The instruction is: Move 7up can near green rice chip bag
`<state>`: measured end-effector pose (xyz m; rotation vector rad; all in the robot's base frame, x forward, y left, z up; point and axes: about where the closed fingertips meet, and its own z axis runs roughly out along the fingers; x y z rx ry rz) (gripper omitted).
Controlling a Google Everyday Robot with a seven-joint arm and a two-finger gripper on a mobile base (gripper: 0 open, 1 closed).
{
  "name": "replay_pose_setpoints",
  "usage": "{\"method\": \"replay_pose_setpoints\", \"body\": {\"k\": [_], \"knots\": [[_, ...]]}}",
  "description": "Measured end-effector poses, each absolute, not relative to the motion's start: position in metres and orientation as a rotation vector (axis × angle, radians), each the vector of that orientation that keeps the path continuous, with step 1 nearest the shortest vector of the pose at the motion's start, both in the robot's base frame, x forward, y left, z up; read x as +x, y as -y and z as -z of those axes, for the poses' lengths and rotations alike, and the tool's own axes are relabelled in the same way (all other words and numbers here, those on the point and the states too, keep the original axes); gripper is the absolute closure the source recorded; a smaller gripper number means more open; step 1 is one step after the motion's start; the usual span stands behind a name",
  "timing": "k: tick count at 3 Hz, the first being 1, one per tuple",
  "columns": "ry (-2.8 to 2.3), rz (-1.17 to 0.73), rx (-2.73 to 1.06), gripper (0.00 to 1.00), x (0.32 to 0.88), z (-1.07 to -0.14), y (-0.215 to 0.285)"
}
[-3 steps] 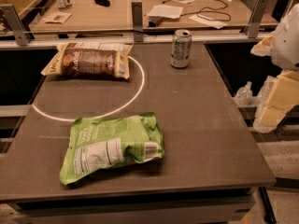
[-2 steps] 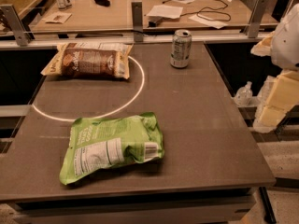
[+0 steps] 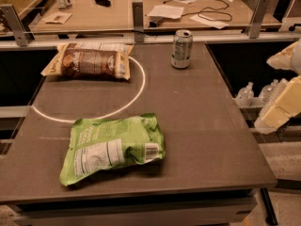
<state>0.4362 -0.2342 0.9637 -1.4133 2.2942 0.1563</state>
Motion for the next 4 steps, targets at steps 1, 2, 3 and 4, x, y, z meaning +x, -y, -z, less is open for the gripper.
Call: {"method": "replay_pose_setpoints", "body": {"k": [1, 2, 3, 4], "knots": [[-2.266, -0.342, -1.170, 0.00, 0.437, -0.952, 0.240], [-2.195, -0.457, -1.007, 0.00, 0.443, -0.940, 0.239], [-2.122, -0.521, -0.926, 0.00, 0.457, -0.922, 0.240], [-2.061, -0.573, -0.921, 0.00, 0.473, -0.899, 0.238]]}}
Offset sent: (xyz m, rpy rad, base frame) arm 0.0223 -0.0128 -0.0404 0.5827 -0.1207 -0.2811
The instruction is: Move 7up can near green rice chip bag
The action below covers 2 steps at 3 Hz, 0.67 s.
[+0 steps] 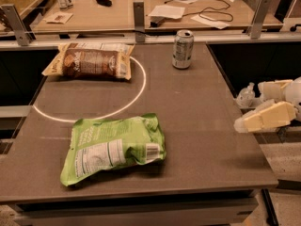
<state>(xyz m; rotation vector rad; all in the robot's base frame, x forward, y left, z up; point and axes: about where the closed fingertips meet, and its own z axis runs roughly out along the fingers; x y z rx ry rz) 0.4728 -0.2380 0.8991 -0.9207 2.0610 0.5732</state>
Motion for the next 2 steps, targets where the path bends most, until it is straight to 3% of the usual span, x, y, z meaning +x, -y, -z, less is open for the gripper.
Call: {"method": "replay_pose_setpoints", "body": {"k": [2], "knots": [[-1.999, -0.619, -0.943, 0.00, 0.511, -0.860, 0.244]]}}
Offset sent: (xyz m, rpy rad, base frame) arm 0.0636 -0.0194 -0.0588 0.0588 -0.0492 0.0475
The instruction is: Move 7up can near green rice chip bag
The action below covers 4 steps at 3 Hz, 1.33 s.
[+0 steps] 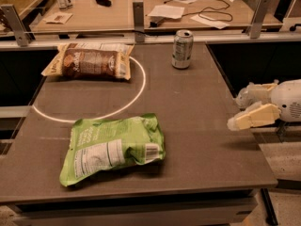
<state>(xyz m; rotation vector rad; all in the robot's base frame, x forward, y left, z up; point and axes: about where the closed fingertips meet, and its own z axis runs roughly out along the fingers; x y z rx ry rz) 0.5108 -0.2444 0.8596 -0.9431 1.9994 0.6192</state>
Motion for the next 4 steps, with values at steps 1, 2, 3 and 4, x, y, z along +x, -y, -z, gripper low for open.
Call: {"method": "replay_pose_setpoints", "body": {"k": [1, 2, 3, 4], "knots": [[-1.973, -0.610, -0.919, 0.00, 0.533, -0.851, 0.255], [-1.950, -0.571, -0.871, 0.00, 0.555, -0.851, 0.275], [-1.957, -0.539, -0.815, 0.00, 0.574, -0.852, 0.294], [-1.957, -0.536, -0.811, 0.00, 0.575, -0.853, 0.296]]}}
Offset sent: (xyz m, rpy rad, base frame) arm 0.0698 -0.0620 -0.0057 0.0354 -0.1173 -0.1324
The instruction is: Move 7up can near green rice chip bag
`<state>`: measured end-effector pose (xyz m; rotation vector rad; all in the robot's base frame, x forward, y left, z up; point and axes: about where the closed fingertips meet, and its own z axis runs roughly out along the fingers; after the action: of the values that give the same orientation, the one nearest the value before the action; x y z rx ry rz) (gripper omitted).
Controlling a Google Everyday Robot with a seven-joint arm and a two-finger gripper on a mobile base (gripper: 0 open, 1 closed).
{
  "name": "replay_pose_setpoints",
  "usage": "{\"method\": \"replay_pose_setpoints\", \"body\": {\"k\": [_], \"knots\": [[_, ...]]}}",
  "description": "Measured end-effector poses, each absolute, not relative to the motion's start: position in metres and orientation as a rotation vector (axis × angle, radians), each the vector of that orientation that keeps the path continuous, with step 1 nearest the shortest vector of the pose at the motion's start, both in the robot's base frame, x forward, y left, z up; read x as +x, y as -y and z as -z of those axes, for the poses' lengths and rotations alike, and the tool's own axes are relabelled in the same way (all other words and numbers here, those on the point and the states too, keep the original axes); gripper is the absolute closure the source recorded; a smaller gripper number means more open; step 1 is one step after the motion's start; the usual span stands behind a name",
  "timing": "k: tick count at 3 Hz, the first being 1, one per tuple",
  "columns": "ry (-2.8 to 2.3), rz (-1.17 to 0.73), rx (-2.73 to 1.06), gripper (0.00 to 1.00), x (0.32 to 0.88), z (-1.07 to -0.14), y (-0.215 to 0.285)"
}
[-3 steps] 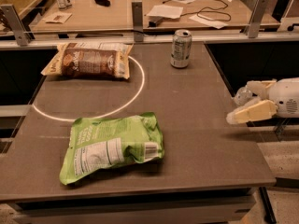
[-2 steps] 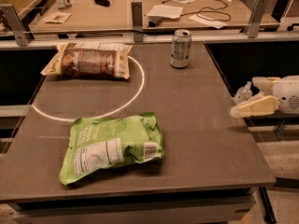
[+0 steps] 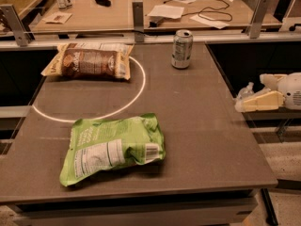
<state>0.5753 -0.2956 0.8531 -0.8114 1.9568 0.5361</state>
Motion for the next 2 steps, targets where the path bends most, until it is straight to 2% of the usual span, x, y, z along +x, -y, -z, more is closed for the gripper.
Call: {"method": "replay_pose_setpoints", "body": {"k": [1, 2], "knots": [[-1.946, -0.560, -0.809, 0.00, 0.580, -0.854, 0.291], [-1.841, -0.619, -0.832, 0.00, 0.609, -0.863, 0.272]]}}
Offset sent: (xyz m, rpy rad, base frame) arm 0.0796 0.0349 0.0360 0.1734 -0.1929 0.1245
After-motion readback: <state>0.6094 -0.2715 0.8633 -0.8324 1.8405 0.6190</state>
